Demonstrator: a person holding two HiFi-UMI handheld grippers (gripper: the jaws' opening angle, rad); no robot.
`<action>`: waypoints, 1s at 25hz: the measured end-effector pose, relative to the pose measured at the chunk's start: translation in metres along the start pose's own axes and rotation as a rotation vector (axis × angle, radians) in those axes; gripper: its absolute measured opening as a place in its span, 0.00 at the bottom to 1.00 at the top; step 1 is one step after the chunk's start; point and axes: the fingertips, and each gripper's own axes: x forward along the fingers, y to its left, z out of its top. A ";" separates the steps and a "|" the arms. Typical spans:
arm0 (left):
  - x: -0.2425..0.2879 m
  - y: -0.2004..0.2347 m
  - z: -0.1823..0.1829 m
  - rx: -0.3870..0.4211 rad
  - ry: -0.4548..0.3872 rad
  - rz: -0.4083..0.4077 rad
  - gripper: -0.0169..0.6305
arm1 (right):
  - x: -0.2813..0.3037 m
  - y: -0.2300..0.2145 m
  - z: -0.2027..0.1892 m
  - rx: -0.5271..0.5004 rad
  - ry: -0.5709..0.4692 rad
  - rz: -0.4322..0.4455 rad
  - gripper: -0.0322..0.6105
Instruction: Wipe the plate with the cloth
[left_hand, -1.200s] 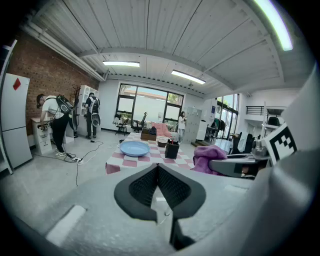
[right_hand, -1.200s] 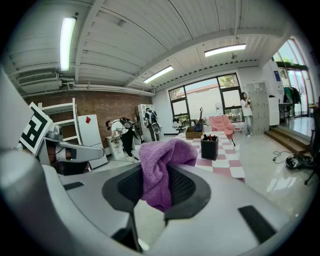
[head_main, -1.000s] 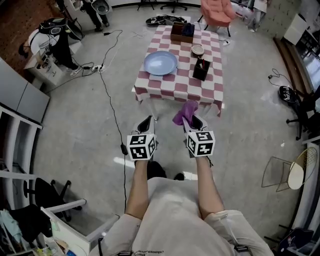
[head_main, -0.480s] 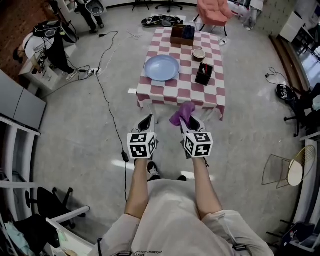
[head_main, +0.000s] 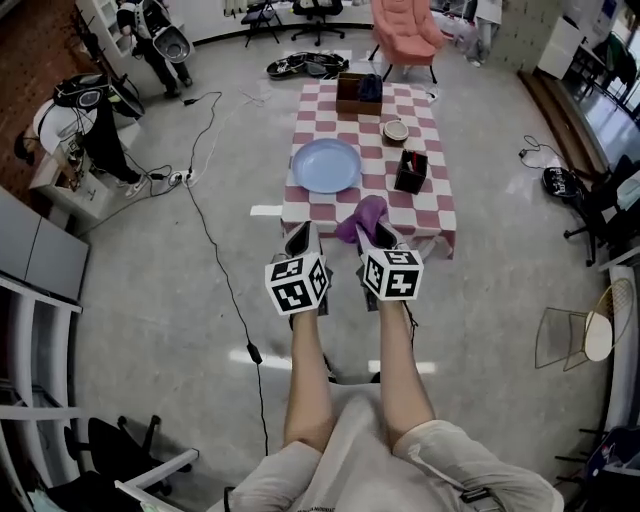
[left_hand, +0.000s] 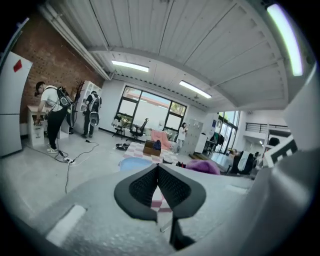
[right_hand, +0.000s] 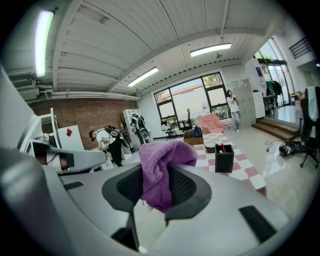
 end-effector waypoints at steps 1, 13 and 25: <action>-0.006 0.004 -0.012 0.015 0.027 -0.008 0.04 | -0.003 0.007 -0.003 -0.033 -0.002 -0.001 0.25; 0.003 0.042 -0.009 0.180 0.090 -0.125 0.04 | 0.019 0.035 0.001 -0.168 0.018 -0.062 0.25; 0.025 0.081 -0.018 0.154 0.128 -0.150 0.04 | 0.048 0.023 -0.022 -0.120 0.073 -0.117 0.25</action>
